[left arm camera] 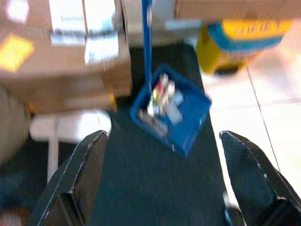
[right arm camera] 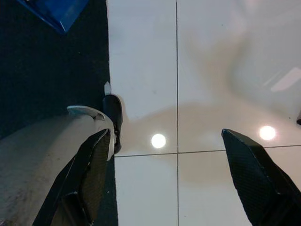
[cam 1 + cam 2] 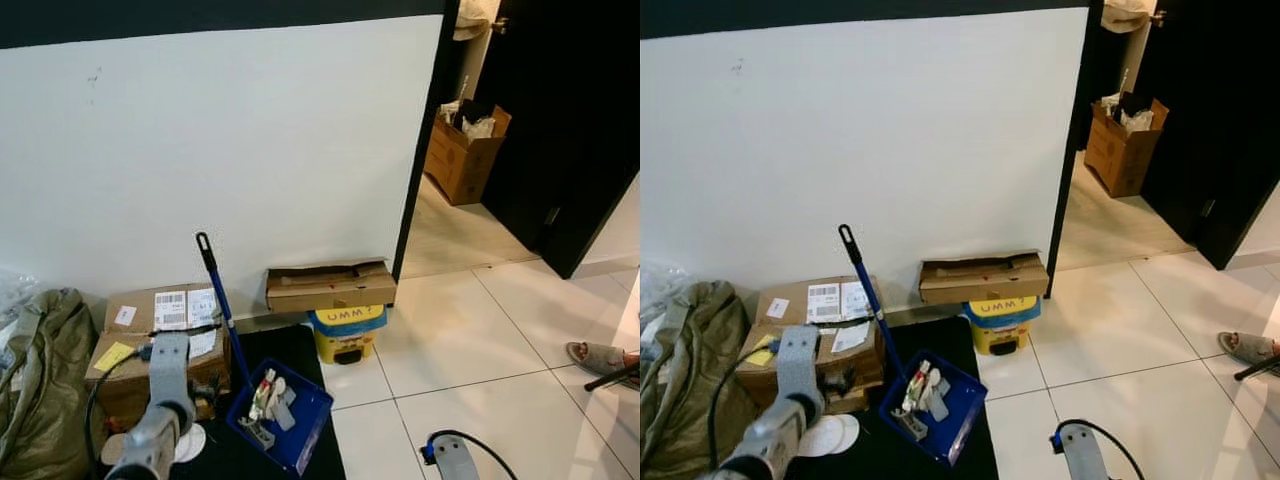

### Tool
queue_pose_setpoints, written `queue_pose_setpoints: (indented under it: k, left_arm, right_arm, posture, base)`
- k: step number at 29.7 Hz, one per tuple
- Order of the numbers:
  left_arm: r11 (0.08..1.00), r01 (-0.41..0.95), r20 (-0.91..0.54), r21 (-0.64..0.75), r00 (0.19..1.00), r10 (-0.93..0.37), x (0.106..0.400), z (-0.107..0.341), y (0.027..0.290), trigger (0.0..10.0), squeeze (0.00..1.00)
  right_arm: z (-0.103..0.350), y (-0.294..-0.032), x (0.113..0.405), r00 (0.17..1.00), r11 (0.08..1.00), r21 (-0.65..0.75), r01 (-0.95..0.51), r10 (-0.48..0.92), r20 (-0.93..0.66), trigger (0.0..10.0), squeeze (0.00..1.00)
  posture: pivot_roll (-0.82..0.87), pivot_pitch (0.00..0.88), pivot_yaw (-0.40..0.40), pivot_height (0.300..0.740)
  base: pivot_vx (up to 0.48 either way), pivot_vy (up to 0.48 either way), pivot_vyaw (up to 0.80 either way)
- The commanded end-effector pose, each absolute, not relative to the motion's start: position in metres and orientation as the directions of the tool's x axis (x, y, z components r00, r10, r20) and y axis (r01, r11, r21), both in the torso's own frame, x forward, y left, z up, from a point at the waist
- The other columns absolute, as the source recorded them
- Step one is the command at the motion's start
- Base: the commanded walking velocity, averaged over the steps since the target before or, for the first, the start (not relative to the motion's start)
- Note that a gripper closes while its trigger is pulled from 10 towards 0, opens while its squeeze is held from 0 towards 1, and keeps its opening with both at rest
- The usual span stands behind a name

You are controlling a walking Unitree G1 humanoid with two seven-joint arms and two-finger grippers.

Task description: Sweep floor

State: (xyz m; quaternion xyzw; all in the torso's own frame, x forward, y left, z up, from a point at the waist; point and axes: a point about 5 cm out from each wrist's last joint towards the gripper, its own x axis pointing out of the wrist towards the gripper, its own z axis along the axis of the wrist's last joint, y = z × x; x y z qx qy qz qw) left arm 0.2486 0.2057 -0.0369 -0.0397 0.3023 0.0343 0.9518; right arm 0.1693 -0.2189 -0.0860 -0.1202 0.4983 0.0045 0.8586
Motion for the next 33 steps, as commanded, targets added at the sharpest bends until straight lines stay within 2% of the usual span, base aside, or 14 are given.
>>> queue_pose_setpoints:
  k: [1, 7, 12, 16, 18, 28, 33]
  left_arm:
    - [0.992, -0.105, -0.620, -0.073, 0.784, 0.037, 0.239, -0.045, 0.203, 10.0, 0.00]
    - [0.991, -0.120, -0.699, -0.050, 0.714, 0.052, 0.211, -0.063, 0.209, 10.0, 0.00]
    - [0.992, -0.120, -0.726, -0.033, 0.685, 0.059, 0.200, -0.069, 0.212, 10.0, 0.00]
    - [0.993, -0.117, -0.751, -0.015, 0.657, 0.066, 0.190, -0.074, 0.214, 10.0, 0.00]
    - [0.993, -0.117, -0.756, -0.010, 0.650, 0.069, 0.187, -0.076, 0.214, 10.0, 0.00]
    - [0.994, -0.112, -0.769, -0.001, 0.636, 0.071, 0.183, -0.078, 0.213, 10.0, 0.00]
    - [0.989, -0.145, -0.750, 0.023, 0.651, 0.113, 0.188, -0.075, 0.218, 10.0, 0.00]
  right_arm:
    - [-0.085, -0.218, 0.172, 0.515, 0.970, -0.200, -0.139, -0.102, -0.851, 10.0, 0.00]
    - [-0.086, -0.217, 0.170, 0.511, 0.967, -0.194, -0.166, -0.083, -0.855, 10.0, 0.00]
    - [-0.086, -0.214, 0.170, 0.509, 0.968, -0.169, -0.185, -0.053, -0.859, 10.0, 0.00]
    - [-0.087, -0.211, 0.169, 0.496, 0.957, -0.163, -0.239, -0.024, -0.868, 10.0, 0.00]
    - [-0.087, -0.212, 0.169, 0.501, 0.957, -0.177, -0.230, -0.039, -0.865, 10.0, 0.00]
    - [-0.087, -0.214, 0.169, 0.507, 0.959, -0.185, -0.215, -0.053, -0.860, 10.0, 0.00]
    - [-0.086, -0.214, 0.169, 0.508, 0.957, -0.185, -0.222, -0.049, -0.860, 10.0, 0.00]
  posture:
    - [-0.10, 0.001, 0.037, 0.740]
    - [-0.10, 0.001, 0.039, 0.740]
    - [-0.10, 0.002, 0.041, 0.740]
    - [-0.10, 0.001, 0.040, 0.740]
    - [-0.10, 0.000, 0.038, 0.740]
    - [-0.10, 0.000, 0.037, 0.740]
    - [-0.10, 0.000, 0.034, 0.740]
  base:
    - [0.000, -0.472, 0.00]
    - [0.000, -0.472, 0.00]
    - [0.000, -0.478, 0.00]
    - [0.000, -0.383, 0.80]
    - [0.000, 0.000, 0.65]
    - [0.000, 0.000, 0.00]
    - [0.000, 0.000, 0.00]
